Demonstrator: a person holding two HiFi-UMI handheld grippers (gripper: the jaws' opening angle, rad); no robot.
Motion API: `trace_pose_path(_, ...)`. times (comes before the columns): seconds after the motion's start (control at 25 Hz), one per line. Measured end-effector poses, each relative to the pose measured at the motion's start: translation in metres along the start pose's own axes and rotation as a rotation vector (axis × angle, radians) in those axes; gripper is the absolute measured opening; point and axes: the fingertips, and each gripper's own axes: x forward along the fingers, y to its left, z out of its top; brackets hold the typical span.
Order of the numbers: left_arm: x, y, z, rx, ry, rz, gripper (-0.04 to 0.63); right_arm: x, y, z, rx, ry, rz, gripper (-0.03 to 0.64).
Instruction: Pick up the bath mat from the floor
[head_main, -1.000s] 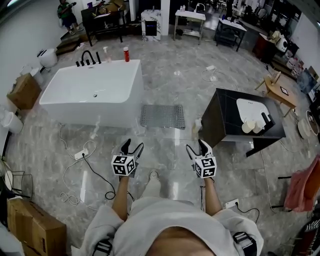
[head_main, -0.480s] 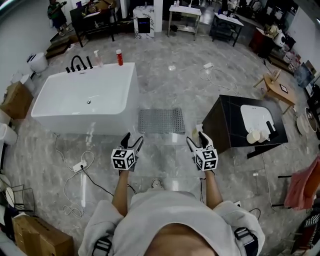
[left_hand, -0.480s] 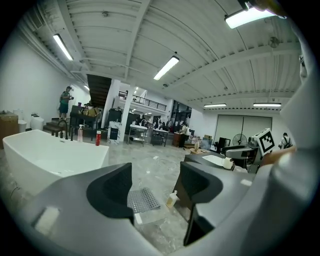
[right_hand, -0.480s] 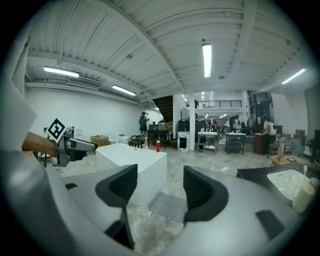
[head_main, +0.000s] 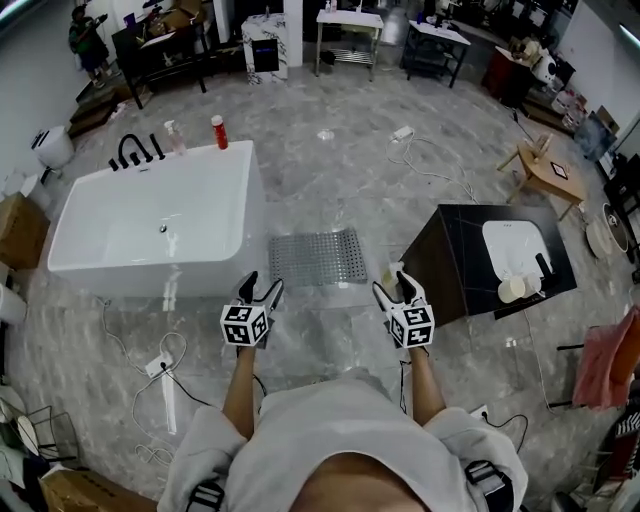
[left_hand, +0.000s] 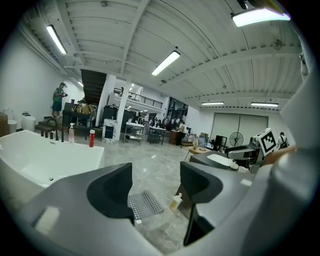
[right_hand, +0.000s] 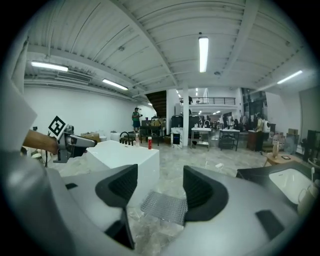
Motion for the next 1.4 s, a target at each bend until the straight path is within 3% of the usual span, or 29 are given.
trace_pose_path(0.52,0.077,0.035,0.016,0.002,0.024,0.007,0.298,0.067,-0.046,-0.004,0.034,0.038,-0.023,0.290)
trace_pose_path(1.08,0.218,0.096,0.070,-0.046,0.050,0.139,0.298,0.225,-0.155,0.043,0.034,0.053,0.073,0.290)
trace_pose_path(1.4,0.300,0.112,0.079,-0.079,0.068,0.177,0.298,0.309,-0.208,0.063,0.014,0.064,0.136,0.290)
